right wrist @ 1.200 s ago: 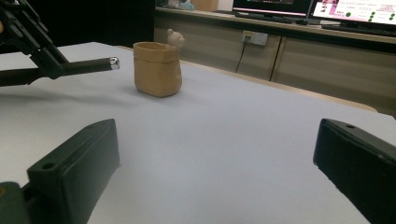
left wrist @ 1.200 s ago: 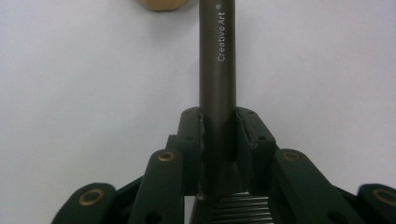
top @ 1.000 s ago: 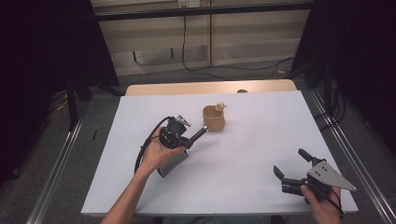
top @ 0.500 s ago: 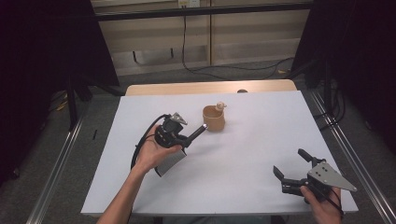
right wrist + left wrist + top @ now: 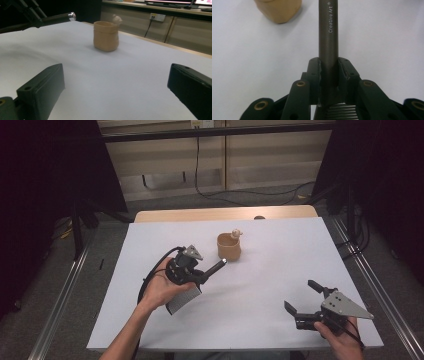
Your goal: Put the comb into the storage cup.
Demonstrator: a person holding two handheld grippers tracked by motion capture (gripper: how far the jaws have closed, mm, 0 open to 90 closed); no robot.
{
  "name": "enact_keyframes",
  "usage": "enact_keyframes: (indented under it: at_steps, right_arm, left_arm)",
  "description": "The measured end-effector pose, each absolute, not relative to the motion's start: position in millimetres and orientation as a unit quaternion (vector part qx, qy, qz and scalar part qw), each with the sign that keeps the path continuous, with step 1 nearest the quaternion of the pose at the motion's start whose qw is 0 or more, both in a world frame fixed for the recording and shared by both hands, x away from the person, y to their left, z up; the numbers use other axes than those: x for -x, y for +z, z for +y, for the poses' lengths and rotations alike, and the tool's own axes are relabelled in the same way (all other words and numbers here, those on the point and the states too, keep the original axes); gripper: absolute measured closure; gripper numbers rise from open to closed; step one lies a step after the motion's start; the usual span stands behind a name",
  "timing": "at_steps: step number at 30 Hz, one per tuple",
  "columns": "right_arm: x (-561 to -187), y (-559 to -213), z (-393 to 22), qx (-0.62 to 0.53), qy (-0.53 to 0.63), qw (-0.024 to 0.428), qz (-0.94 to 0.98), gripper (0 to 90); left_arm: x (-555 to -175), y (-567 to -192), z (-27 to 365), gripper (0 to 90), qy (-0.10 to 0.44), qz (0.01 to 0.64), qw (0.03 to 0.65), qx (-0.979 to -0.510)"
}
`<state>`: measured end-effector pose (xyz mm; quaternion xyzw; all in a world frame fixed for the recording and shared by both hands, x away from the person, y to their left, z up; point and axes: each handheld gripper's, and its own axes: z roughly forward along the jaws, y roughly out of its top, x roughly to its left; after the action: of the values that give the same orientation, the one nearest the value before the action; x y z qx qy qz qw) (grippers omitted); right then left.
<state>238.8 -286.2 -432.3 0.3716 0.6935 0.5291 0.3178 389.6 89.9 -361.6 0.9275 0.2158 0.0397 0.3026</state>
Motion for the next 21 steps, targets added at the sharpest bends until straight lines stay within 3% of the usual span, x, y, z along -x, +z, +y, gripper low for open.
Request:
enact_keyframes:
  at_steps: [6,21]
  right_arm:
    - [-245,-423,-276,-0.351,0.524,0.298,0.717,0.7]
    - [-259,-411,-248,-0.303,0.508,0.206,0.779,2.6]
  left_arm:
    - [-383,-362,85,73.1,0.058,0.196,0.287,-0.936]
    - [-374,-370,78,73.0,0.021,0.177,0.287,-0.941]
